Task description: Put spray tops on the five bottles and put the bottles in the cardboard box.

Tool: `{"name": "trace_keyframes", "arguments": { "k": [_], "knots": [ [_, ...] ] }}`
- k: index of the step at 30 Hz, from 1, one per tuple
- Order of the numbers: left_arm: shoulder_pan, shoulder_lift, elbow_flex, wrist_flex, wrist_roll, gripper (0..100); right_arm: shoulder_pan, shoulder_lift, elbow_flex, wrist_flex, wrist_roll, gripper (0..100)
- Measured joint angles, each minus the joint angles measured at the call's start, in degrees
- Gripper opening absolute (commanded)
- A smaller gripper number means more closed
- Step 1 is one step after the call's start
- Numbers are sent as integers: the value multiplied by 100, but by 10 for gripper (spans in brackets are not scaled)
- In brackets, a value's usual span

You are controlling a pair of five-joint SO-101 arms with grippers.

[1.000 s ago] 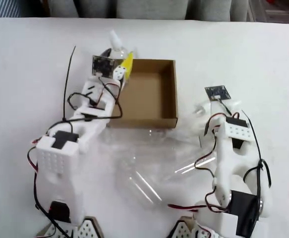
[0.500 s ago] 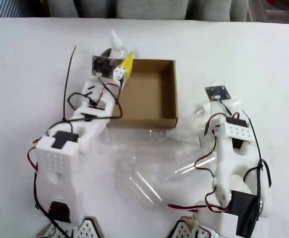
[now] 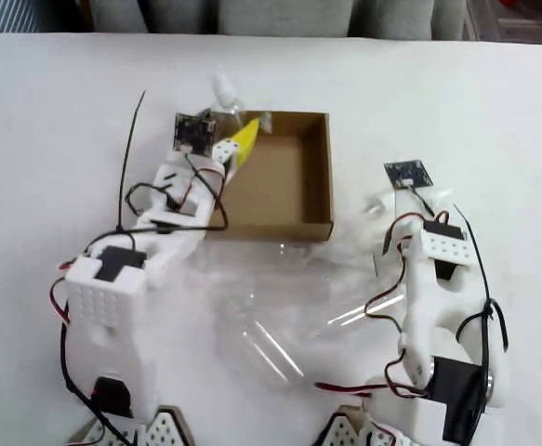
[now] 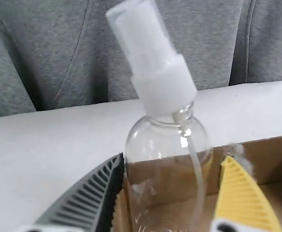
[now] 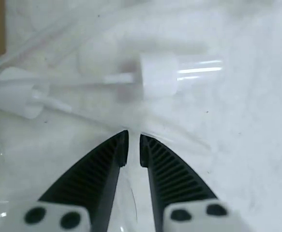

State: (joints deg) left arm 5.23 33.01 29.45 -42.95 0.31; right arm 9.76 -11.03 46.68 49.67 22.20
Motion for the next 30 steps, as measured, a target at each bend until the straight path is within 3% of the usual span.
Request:
{"name": "trace_keyframes", "arguments": {
  "k": [18, 30],
  "knots": [
    [0, -334, 237, 18, 0, 303, 0, 0, 0, -18, 0, 18],
    [0, -2725, 1600, 1732, 0, 299, 0, 0, 0, -97, 0, 18]
  ]
}}
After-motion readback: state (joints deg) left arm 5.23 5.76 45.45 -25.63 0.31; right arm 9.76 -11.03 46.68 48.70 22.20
